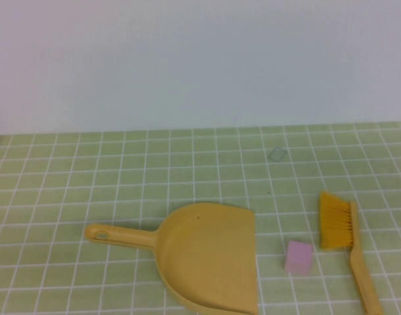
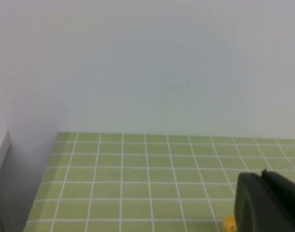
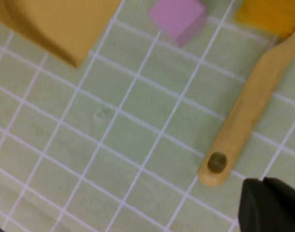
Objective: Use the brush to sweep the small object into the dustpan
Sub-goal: Pick up the broom from the table
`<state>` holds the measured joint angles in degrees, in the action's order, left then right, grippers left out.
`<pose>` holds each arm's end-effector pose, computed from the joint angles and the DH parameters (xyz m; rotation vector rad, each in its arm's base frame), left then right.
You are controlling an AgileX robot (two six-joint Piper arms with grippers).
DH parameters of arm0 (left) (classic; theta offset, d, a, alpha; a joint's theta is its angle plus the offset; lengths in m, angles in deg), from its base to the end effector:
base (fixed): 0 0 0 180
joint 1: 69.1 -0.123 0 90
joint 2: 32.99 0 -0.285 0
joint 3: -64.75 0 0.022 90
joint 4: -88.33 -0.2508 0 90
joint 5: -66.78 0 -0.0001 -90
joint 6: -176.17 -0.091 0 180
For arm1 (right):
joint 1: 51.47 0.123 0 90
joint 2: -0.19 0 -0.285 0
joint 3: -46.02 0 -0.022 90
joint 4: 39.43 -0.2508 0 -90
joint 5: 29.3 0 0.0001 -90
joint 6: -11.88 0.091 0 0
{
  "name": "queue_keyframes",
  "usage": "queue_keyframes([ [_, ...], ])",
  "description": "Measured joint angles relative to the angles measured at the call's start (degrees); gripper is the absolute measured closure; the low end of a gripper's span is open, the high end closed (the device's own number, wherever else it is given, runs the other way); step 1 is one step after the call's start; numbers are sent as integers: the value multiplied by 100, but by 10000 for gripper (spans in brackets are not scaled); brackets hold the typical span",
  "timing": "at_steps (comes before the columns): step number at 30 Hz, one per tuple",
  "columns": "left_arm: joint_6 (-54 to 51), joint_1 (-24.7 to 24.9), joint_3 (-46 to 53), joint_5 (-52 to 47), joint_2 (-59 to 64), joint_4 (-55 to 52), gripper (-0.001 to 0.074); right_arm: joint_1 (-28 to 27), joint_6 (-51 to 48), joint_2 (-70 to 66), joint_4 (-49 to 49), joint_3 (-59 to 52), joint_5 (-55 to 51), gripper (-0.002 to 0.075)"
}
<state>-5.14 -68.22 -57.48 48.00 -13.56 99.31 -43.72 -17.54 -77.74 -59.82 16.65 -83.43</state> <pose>0.0612 -0.0065 0.2858 -0.0735 1.6710 -0.1828 0.2112 0.0547 0.2662 -0.6606 2.6646 0.3538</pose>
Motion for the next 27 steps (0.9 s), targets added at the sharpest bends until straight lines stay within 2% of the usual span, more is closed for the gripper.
queue_keyframes([
  [7,0,0,0,-13,0,14,738,1088,1365,-1303,1144,0,562,724],
  [11,47,0,0,173,0,14,738,1171,1466,-1620,1044,0,1057,725],
  [16,188,0,0,348,0,24,738,1171,1479,-1800,1091,0,1028,720],
  [19,188,0,0,348,0,24,738,1171,1271,-1812,1177,0,1028,657],
  [25,210,0,0,369,0,24,738,1171,1561,-1812,1132,0,1126,379],
  [27,237,0,0,379,0,24,738,1171,1798,-1812,1132,0,1220,365],
])
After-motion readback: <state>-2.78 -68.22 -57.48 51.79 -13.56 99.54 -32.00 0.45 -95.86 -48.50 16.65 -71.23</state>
